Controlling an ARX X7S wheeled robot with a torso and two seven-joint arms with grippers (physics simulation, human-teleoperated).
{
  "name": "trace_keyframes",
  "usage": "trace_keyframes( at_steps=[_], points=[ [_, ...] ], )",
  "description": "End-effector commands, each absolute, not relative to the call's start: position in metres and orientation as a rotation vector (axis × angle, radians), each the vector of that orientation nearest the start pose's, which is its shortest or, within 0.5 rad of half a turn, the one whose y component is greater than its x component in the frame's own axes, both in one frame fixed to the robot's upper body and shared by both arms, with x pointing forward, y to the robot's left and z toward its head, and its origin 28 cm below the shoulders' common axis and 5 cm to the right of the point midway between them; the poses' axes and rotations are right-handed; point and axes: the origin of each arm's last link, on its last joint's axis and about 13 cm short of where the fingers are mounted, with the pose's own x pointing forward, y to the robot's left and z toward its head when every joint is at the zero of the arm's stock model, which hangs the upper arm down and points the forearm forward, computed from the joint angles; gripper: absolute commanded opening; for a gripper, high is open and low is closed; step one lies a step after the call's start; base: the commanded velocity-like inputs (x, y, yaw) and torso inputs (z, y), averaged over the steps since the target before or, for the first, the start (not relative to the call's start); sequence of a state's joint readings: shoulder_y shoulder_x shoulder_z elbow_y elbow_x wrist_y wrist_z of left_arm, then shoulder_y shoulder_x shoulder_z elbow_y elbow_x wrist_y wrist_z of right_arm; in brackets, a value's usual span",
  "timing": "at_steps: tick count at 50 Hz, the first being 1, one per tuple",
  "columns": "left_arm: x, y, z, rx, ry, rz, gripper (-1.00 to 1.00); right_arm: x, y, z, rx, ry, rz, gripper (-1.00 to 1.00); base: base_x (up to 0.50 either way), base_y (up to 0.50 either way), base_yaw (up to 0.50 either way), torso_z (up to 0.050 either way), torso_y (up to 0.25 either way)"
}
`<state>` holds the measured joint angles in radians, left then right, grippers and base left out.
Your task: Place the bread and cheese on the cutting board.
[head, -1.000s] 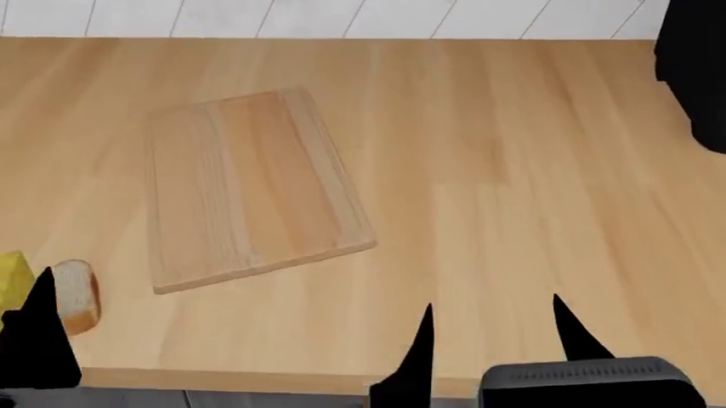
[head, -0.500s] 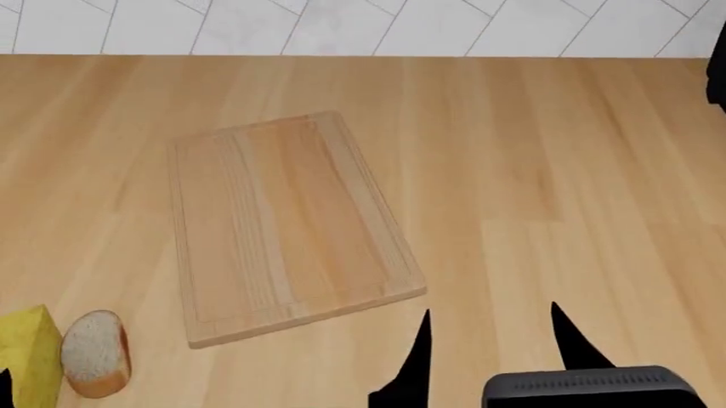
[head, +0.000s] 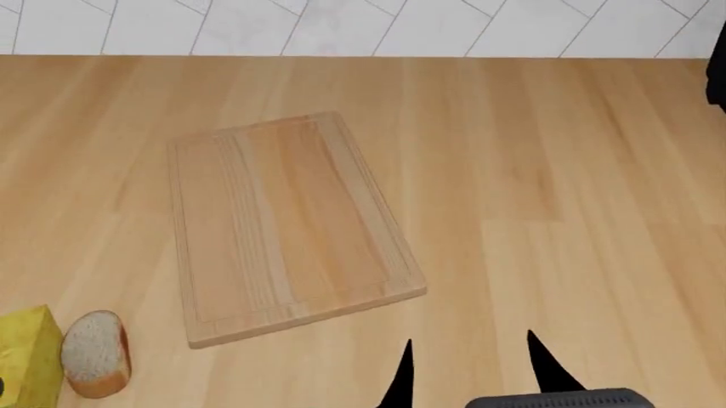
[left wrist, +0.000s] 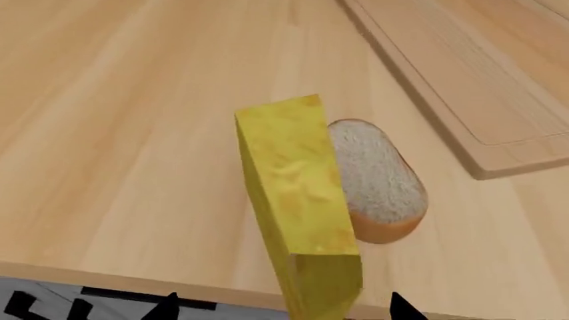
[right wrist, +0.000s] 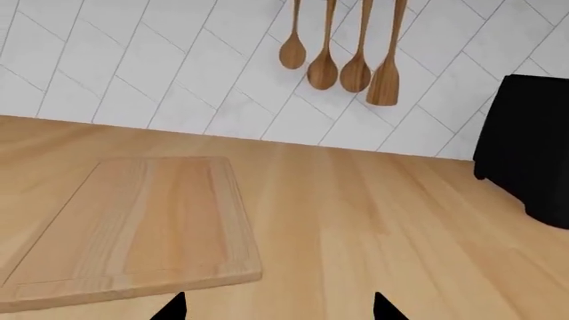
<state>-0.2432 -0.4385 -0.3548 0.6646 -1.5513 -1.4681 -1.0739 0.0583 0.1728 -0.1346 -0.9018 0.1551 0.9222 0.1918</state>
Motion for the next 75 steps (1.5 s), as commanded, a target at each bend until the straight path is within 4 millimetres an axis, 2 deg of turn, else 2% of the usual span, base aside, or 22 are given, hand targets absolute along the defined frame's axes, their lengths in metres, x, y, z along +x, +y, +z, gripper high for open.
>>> trace_keyframes(
  at_steps=[1, 8, 13, 14, 18, 27, 29, 32, 34, 36, 43, 44, 47, 49, 52, 53, 55, 60, 64, 67, 75],
  points=[
    [0.176, 0.243, 0.147, -0.063, 0.562, 0.065, 1.00, 0.170, -0.090, 0.132, -0.074, 0.008, 0.073, 1.00, 0.00, 0.00, 0.00, 0.000, 0.000],
    [0.183, 0.242, 0.149, -0.066, 0.552, 0.068, 1.00, 0.169, -0.089, 0.129, -0.082, 0.017, 0.082, 1.00, 0.00, 0.00, 0.00, 0.000, 0.000],
    [0.180, 0.242, 0.158, -0.060, 0.514, 0.090, 1.00, 0.169, -0.087, 0.125, -0.087, 0.027, 0.095, 1.00, 0.00, 0.00, 0.00, 0.000, 0.000],
    [0.180, 0.242, 0.161, -0.060, 0.498, 0.098, -1.00, 0.168, -0.087, 0.124, -0.089, 0.031, 0.098, 1.00, 0.00, 0.00, 0.00, 0.000, 0.000],
    [0.178, 0.241, 0.170, -0.027, 0.466, 0.121, -1.00, 0.167, -0.085, 0.122, -0.094, 0.040, 0.108, 1.00, 0.00, 0.00, 0.00, 0.000, 0.000],
    [0.176, 0.267, 0.189, -0.068, 0.354, 0.307, -1.00, 0.168, -0.084, 0.121, -0.090, 0.041, 0.119, 1.00, 0.00, 0.00, 0.00, 0.000, 0.000],
    [0.176, 0.273, 0.197, -0.071, 0.337, 0.332, -1.00, 0.168, -0.086, 0.122, -0.089, 0.041, 0.114, 1.00, 0.00, 0.00, 0.00, 0.000, 0.000],
    [0.181, 0.272, 0.211, -0.026, 0.303, 0.311, -1.00, 0.168, -0.087, 0.126, -0.086, 0.036, 0.108, 1.00, 0.00, 0.00, 0.00, 0.000, 0.000],
    [0.188, 0.266, 0.224, 0.034, 0.296, 0.227, -1.00, 0.168, -0.089, 0.129, -0.084, 0.030, 0.102, 1.00, 0.00, 0.00, 0.00, 0.000, 0.000],
    [0.197, 0.262, 0.233, -0.001, 0.300, 0.174, -1.00, 0.168, -0.090, 0.133, -0.082, 0.023, 0.099, 1.00, 0.00, 0.00, 0.00, 0.000, 0.000],
    [0.251, 0.241, 0.259, 0.021, 0.342, -0.014, -1.00, 0.169, -0.092, 0.144, -0.077, 0.002, 0.098, 1.00, 0.00, 0.00, 0.00, 0.000, 0.000],
    [0.262, 0.235, 0.263, -0.013, 0.372, -0.107, -1.00, 0.170, -0.093, 0.147, -0.074, -0.005, 0.095, 1.00, 0.00, 0.00, 0.00, 0.000, 0.000],
    [0.292, 0.223, 0.258, 0.084, 0.381, -0.147, -1.00, 0.166, -0.093, 0.151, -0.070, -0.018, 0.099, 1.00, 0.00, 0.00, 0.00, 0.000, 0.000],
    [0.309, 0.208, 0.254, 0.043, 0.447, -0.249, -1.00, 0.165, -0.093, 0.153, -0.073, -0.019, 0.108, 1.00, 0.00, 0.00, 0.00, 0.000, 0.000],
    [0.342, 0.189, 0.249, 0.032, 0.472, -0.275, -1.00, 0.170, -0.098, 0.165, -0.064, -0.039, 0.091, 1.00, 0.00, 0.00, 0.00, 0.000, 0.000],
    [0.347, 0.187, 0.248, 0.012, 0.487, -0.288, -1.00, 0.170, -0.099, 0.166, -0.064, -0.042, 0.090, 1.00, 0.00, 0.00, 0.00, 0.000, 0.000],
    [0.365, 0.173, 0.245, 0.111, 0.505, -0.297, -1.00, 0.170, -0.100, 0.169, -0.083, -0.048, 0.095, 1.00, 0.00, 0.00, 0.00, 0.000, 0.000],
    [0.395, 0.145, 0.250, 0.127, 0.523, -0.369, -1.00, 0.168, -0.106, 0.175, -0.083, -0.058, 0.080, 1.00, 0.00, 0.00, 0.00, 0.000, 0.000],
    [0.400, 0.129, 0.246, 0.098, 0.517, -0.426, -1.00, 0.165, -0.103, 0.172, -0.084, -0.045, 0.099, 1.00, 0.00, 0.00, 0.00, 0.000, 0.000],
    [0.397, 0.120, 0.231, 0.071, 0.569, -0.450, -1.00, 0.164, -0.102, 0.171, -0.077, -0.036, 0.105, 1.00, 0.00, 0.00, 0.00, 0.000, 0.000],
    [0.390, 0.108, 0.215, 0.072, 0.607, -0.520, -1.00, 0.162, -0.106, 0.164, -0.078, -0.017, 0.097, 1.00, 0.00, 0.00, 0.00, 0.000, 0.000]
  ],
)
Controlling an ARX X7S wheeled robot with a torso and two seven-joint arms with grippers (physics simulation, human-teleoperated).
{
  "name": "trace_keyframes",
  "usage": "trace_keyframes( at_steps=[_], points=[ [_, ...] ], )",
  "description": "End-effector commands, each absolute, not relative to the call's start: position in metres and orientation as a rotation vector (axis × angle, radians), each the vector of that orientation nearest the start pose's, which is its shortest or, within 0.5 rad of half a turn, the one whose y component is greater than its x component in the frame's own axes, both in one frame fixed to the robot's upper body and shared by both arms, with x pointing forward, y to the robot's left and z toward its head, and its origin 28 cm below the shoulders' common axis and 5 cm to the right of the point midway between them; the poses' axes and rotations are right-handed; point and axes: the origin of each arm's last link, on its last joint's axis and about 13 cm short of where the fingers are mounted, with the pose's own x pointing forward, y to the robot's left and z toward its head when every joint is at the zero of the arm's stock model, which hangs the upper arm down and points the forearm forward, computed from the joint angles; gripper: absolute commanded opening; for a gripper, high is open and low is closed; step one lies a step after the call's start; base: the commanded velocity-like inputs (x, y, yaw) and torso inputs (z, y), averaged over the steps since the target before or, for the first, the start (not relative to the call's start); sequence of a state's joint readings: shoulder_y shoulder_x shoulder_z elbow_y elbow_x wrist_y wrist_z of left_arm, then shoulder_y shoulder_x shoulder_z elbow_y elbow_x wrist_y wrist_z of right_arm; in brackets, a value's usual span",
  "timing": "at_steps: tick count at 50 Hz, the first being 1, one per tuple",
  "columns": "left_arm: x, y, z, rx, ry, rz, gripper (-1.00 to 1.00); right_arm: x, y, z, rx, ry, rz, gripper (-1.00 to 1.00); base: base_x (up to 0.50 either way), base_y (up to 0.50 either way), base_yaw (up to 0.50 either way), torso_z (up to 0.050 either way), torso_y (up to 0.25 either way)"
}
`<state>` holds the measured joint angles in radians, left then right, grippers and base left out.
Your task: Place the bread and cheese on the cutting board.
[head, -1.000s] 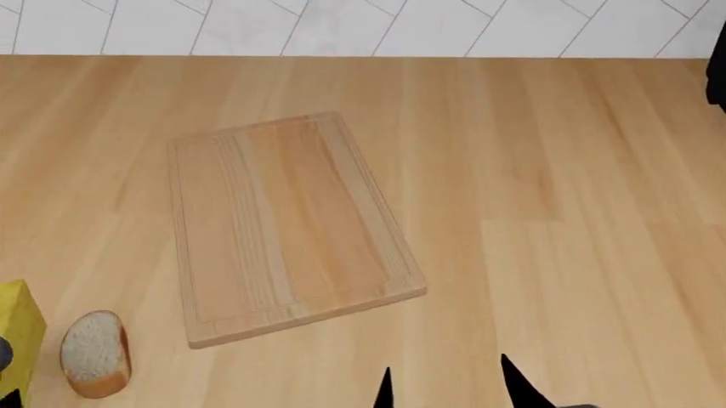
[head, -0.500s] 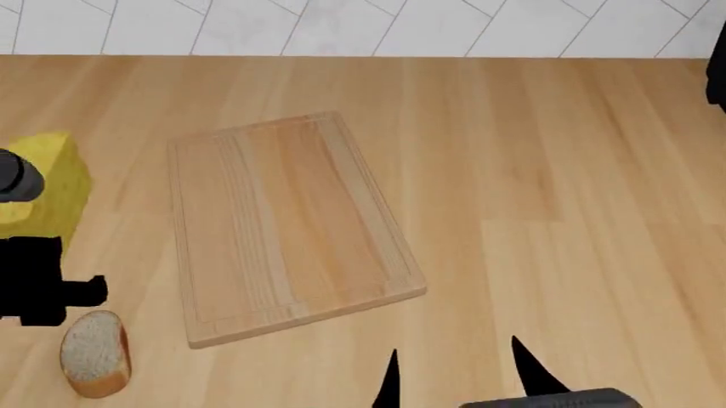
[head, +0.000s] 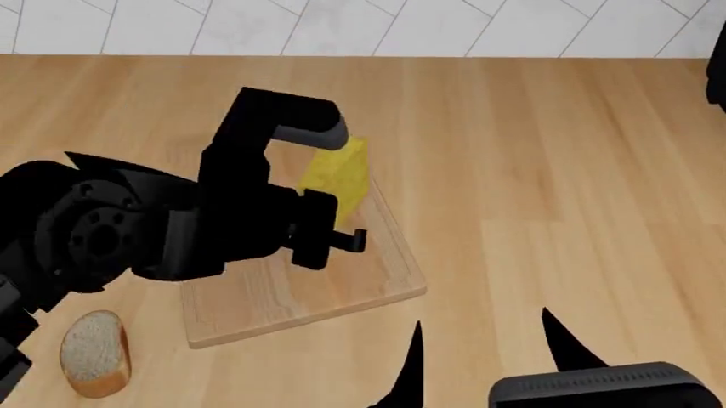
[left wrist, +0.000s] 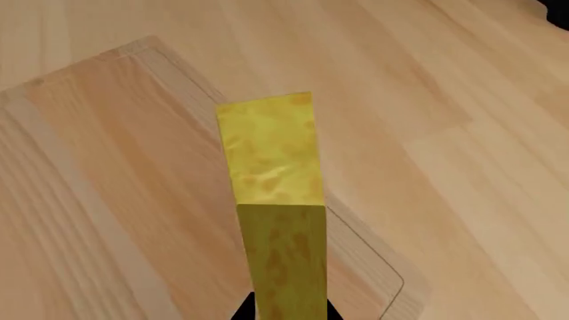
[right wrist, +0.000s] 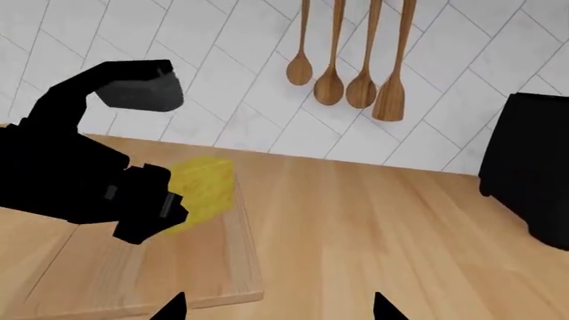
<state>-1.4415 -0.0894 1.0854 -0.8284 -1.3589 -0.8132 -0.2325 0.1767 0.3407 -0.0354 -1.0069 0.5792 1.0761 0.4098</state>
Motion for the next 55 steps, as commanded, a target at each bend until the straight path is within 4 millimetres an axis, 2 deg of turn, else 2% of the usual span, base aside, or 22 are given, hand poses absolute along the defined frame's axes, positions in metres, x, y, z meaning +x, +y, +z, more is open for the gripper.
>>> trace_keyframes(
  at_steps=[1, 4, 22, 32, 33, 40, 41, 43, 44, 48, 54, 55],
  points=[
    [0.389, 0.107, 0.214, 0.074, 0.607, -0.520, -1.00, 0.162, -0.105, 0.164, -0.076, -0.016, 0.100, 1.00, 0.00, 0.00, 0.00, 0.000, 0.000],
    [0.387, 0.108, 0.203, 0.088, 0.643, -0.506, -1.00, 0.162, -0.104, 0.159, -0.071, -0.005, 0.112, 1.00, 0.00, 0.00, 0.00, 0.000, 0.000],
    [0.380, 0.106, 0.188, 0.074, 0.720, -0.434, -1.00, 0.161, -0.105, 0.156, -0.033, -0.005, 0.109, 1.00, 0.00, 0.00, 0.00, 0.000, 0.000],
    [0.379, 0.103, 0.194, 0.083, 0.718, -0.443, -1.00, 0.160, -0.104, 0.154, -0.038, 0.001, 0.110, 1.00, 0.00, 0.00, 0.00, 0.000, 0.000],
    [0.379, 0.103, 0.195, 0.084, 0.718, -0.443, 1.00, 0.161, -0.104, 0.154, -0.038, 0.000, 0.110, 1.00, 0.00, 0.00, 0.00, 0.000, 0.000],
    [0.378, 0.100, 0.203, 0.099, 0.708, -0.436, 1.00, 0.158, -0.104, 0.152, -0.026, 0.005, 0.123, 1.00, 0.00, 0.00, 0.00, 0.000, 0.000],
    [0.381, 0.099, 0.225, 0.095, 0.657, -0.401, 1.00, 0.157, -0.102, 0.151, -0.022, 0.011, 0.132, 1.00, 0.00, 0.00, 0.00, 0.000, 0.000],
    [0.382, 0.098, 0.236, 0.084, 0.629, -0.397, 1.00, 0.157, -0.102, 0.151, -0.022, 0.011, 0.132, 1.00, 0.00, 0.00, 0.00, 0.000, 0.000],
    [0.383, 0.098, 0.244, 0.120, 0.560, -0.383, 1.00, 0.157, -0.102, 0.152, -0.020, 0.009, 0.134, 1.00, 0.00, 0.00, 0.00, 0.000, 0.000],
    [0.371, 0.103, 0.264, 0.188, 0.462, -0.345, 1.00, 0.155, -0.099, 0.152, -0.024, 0.009, 0.143, 1.00, 0.00, 0.00, 0.00, 0.000, 0.000],
    [0.348, 0.110, 0.271, 0.138, 0.408, -0.371, 1.00, 0.156, -0.099, 0.154, -0.028, 0.006, 0.143, 1.00, 0.00, 0.00, 0.00, 0.000, 0.000],
    [0.341, 0.115, 0.271, 0.132, 0.347, -0.354, 1.00, 0.156, -0.099, 0.153, -0.027, 0.006, 0.141, 1.00, 0.00, 0.00, 0.00, 0.000, 0.000]
  ],
)
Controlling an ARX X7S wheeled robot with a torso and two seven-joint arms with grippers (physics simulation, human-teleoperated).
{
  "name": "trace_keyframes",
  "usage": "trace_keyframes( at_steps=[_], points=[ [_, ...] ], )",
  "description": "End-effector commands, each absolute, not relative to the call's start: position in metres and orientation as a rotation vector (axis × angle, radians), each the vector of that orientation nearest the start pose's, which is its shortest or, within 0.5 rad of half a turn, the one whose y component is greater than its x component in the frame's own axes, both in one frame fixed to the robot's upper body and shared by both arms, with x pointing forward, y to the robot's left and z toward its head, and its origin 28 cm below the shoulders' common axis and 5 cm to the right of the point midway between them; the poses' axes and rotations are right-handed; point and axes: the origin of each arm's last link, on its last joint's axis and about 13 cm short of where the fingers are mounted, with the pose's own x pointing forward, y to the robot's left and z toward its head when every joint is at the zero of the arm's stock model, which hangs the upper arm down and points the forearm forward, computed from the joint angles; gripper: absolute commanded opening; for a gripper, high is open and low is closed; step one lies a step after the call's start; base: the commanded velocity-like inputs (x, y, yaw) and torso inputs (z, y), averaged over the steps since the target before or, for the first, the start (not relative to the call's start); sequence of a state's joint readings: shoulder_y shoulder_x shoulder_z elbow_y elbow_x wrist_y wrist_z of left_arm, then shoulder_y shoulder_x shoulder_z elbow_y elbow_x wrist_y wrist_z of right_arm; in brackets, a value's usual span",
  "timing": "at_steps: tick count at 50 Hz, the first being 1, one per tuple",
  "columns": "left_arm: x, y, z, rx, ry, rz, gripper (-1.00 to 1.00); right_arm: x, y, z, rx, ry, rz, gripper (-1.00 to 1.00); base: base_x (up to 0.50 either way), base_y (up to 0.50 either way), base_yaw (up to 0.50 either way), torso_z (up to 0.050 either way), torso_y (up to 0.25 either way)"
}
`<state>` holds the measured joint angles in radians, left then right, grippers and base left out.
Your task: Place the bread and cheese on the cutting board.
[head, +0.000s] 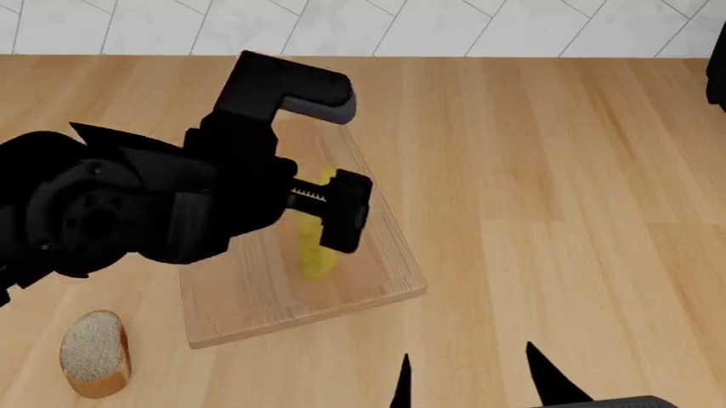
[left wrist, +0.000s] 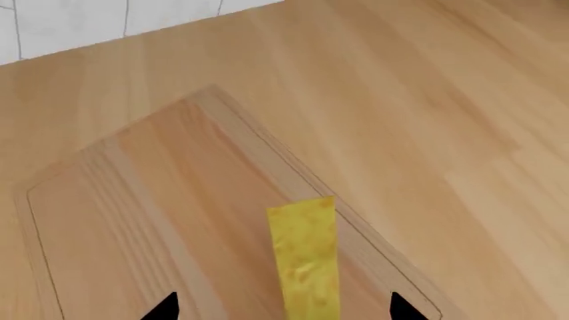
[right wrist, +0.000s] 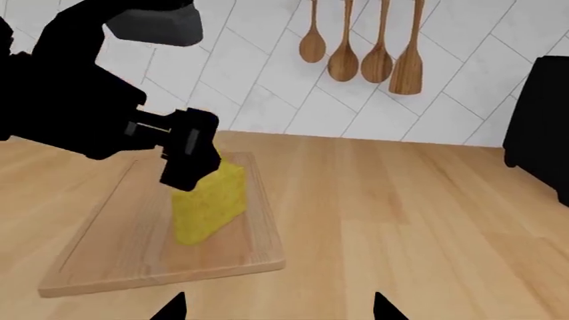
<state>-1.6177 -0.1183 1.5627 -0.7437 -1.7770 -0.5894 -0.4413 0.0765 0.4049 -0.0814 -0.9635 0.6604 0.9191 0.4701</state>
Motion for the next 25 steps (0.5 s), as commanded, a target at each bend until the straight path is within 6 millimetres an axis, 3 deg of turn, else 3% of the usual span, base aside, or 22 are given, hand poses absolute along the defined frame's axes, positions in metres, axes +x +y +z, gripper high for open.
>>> trace_keyframes(
  at_steps=[1, 6, 7, 14, 20, 24, 25],
  points=[
    [0.335, 0.119, 0.268, 0.121, 0.329, -0.346, 1.00, 0.155, -0.099, 0.153, -0.028, 0.005, 0.140, 1.00, 0.00, 0.00, 0.00, 0.000, 0.000],
    [0.306, 0.145, 0.271, 0.044, 0.273, -0.295, 1.00, 0.155, -0.099, 0.154, -0.026, 0.005, 0.135, 1.00, 0.00, 0.00, 0.00, 0.000, 0.000],
    [0.298, 0.152, 0.272, 0.093, 0.199, -0.243, 1.00, 0.156, -0.099, 0.154, -0.024, 0.005, 0.134, 1.00, 0.00, 0.00, 0.00, 0.000, 0.000],
    [0.253, 0.186, 0.266, -0.045, 0.180, -0.154, 1.00, 0.154, -0.096, 0.151, -0.030, 0.009, 0.147, 1.00, 0.00, 0.00, 0.00, 0.000, 0.000],
    [0.207, 0.209, 0.239, -0.034, 0.211, -0.012, 1.00, 0.153, -0.096, 0.152, -0.030, 0.007, 0.152, 1.00, 0.00, 0.00, 0.00, 0.000, 0.000],
    [0.196, 0.217, 0.235, -0.152, 0.245, 0.034, 1.00, 0.152, -0.095, 0.153, -0.025, 0.006, 0.155, 1.00, 0.00, 0.00, 0.00, 0.000, 0.000],
    [0.191, 0.219, 0.230, -0.115, 0.269, 0.060, 1.00, 0.151, -0.094, 0.153, -0.022, 0.004, 0.156, 1.00, 0.00, 0.00, 0.00, 0.000, 0.000]
  ],
)
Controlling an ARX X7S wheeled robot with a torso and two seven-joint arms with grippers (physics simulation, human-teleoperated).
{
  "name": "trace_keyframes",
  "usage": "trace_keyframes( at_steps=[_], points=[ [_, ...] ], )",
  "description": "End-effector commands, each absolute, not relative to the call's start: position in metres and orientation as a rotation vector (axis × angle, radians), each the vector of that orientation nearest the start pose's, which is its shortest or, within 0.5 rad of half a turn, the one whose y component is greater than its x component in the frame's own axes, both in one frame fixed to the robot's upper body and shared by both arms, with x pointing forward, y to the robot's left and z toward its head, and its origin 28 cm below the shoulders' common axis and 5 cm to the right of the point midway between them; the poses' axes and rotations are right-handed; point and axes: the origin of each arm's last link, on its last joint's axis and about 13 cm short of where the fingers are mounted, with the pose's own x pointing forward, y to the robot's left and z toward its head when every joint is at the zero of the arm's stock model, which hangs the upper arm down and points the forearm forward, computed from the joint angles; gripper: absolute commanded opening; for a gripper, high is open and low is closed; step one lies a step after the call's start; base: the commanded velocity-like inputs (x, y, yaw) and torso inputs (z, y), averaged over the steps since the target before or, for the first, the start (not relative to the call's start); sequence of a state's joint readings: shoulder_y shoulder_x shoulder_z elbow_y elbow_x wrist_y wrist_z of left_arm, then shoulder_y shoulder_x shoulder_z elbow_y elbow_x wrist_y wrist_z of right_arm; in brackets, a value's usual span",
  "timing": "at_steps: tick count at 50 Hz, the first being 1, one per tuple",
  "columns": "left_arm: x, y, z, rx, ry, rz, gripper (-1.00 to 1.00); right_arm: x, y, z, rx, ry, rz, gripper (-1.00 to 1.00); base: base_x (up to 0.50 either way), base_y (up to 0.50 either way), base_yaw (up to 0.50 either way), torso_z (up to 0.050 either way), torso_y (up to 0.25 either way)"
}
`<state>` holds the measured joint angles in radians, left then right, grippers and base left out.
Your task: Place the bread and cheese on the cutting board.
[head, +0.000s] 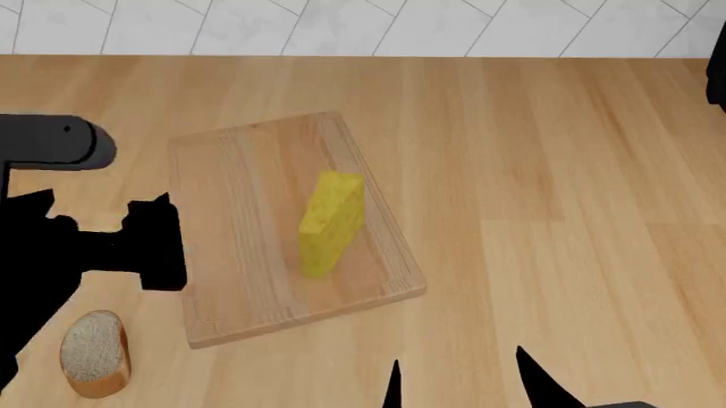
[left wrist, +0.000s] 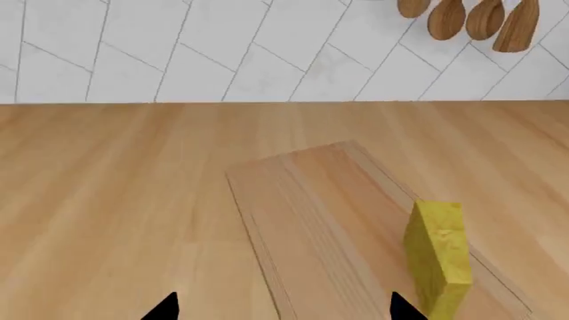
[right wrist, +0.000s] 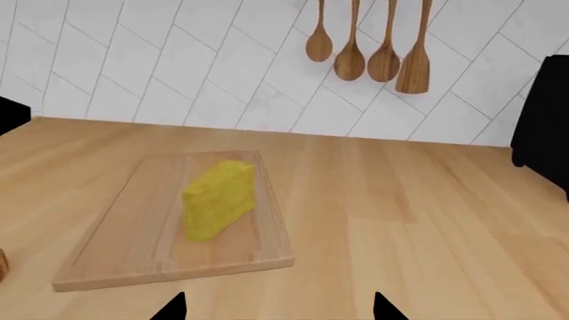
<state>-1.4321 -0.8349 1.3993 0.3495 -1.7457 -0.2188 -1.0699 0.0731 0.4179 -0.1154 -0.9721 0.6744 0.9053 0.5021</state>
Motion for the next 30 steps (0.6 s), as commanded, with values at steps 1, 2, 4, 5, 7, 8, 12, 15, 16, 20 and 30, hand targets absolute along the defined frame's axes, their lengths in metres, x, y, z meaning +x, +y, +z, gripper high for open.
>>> trace_keyframes(
  at_steps=[1, 2, 4, 5, 7, 8, 12, 15, 16, 20, 30],
  points=[
    [0.186, 0.221, 0.225, -0.096, 0.266, 0.069, 1.00, 0.152, -0.094, 0.152, -0.023, 0.006, 0.157, 1.00, 0.00, 0.00, 0.00, 0.000, 0.000],
    [0.184, 0.222, 0.224, -0.100, 0.266, 0.067, 1.00, 0.152, -0.093, 0.151, -0.024, 0.007, 0.158, 1.00, 0.00, 0.00, 0.00, 0.000, 0.000],
    [0.173, 0.224, 0.225, -0.072, 0.263, 0.085, 1.00, 0.151, -0.093, 0.151, -0.025, 0.007, 0.161, 1.00, 0.00, 0.00, 0.00, 0.000, 0.000],
    [0.170, 0.224, 0.223, -0.074, 0.265, 0.081, 1.00, 0.151, -0.093, 0.152, -0.038, -0.001, 0.148, 1.00, 0.00, 0.00, 0.00, 0.000, 0.000],
    [0.160, 0.227, 0.218, -0.091, 0.285, 0.113, 1.00, 0.149, -0.092, 0.152, -0.036, -0.002, 0.152, 1.00, 0.00, 0.00, 0.00, 0.000, 0.000],
    [0.157, 0.229, 0.213, -0.103, 0.311, 0.118, 1.00, 0.149, -0.092, 0.151, -0.033, -0.002, 0.154, 1.00, 0.00, 0.00, 0.00, 0.000, 0.000],
    [0.152, 0.228, 0.192, -0.103, 0.369, 0.117, 1.00, 0.149, -0.091, 0.152, -0.024, -0.004, 0.159, 1.00, 0.00, 0.00, 0.00, 0.000, 0.000],
    [0.160, 0.228, 0.187, -0.107, 0.379, 0.134, 1.00, 0.148, -0.090, 0.149, -0.020, 0.001, 0.168, 1.00, 0.00, 0.00, 0.00, 0.000, 0.000],
    [0.159, 0.228, 0.185, -0.095, 0.384, 0.131, 1.00, 0.147, -0.090, 0.149, -0.018, 0.002, 0.168, 1.00, 0.00, 0.00, 0.00, 0.000, 0.000],
    [0.164, 0.224, 0.174, -0.097, 0.408, 0.122, 1.00, 0.148, -0.091, 0.149, -0.019, 0.003, 0.166, 1.00, 0.00, 0.00, 0.00, 0.000, 0.000],
    [0.186, 0.207, 0.172, -0.080, 0.444, 0.054, 1.00, 0.149, -0.090, 0.147, -0.025, 0.008, 0.169, 1.00, 0.00, 0.00, 0.00, 0.000, 0.000]
  ],
)
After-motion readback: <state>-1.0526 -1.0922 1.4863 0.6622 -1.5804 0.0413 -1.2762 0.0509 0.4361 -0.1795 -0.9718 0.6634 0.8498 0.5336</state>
